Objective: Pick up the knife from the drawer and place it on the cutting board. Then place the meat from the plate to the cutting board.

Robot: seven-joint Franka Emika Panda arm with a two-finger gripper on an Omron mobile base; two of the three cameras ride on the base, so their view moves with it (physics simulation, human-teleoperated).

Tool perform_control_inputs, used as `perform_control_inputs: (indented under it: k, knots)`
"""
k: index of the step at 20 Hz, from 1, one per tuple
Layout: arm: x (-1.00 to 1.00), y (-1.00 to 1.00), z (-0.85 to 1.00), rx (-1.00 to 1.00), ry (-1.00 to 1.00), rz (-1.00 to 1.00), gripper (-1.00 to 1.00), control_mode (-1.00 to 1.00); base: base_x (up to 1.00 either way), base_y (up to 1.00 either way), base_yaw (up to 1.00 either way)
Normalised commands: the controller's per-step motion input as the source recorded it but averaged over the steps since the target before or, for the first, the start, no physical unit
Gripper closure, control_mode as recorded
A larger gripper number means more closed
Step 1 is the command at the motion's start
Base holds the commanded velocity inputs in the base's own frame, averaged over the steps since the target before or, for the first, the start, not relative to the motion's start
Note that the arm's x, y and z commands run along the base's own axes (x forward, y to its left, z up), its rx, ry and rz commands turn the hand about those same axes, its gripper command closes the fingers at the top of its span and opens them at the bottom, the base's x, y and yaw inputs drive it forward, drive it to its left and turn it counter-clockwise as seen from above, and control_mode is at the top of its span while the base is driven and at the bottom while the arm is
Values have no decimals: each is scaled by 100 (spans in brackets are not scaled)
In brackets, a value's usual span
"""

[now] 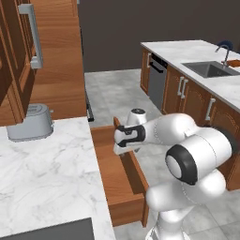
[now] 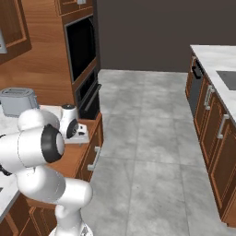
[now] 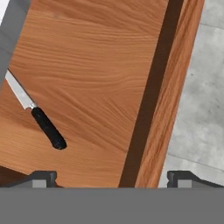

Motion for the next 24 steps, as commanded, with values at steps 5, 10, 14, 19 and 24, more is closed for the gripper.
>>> perform_control_inputs:
  k: [5,10,14,19,24]
  knots:
    - [7,2,-21,0,4,0,-100,-100,0,0,0]
    - [3,0,-18,0,2,0,-100,-100,0,0,0]
    - [3,0,-15,0,0,0,-100,-100,0,0,0]
    - [7,0,-15,0,0,0,-100,-100,0,0,0]
    - [5,0,-22,0,0,0,-100,-100,0,0,0]
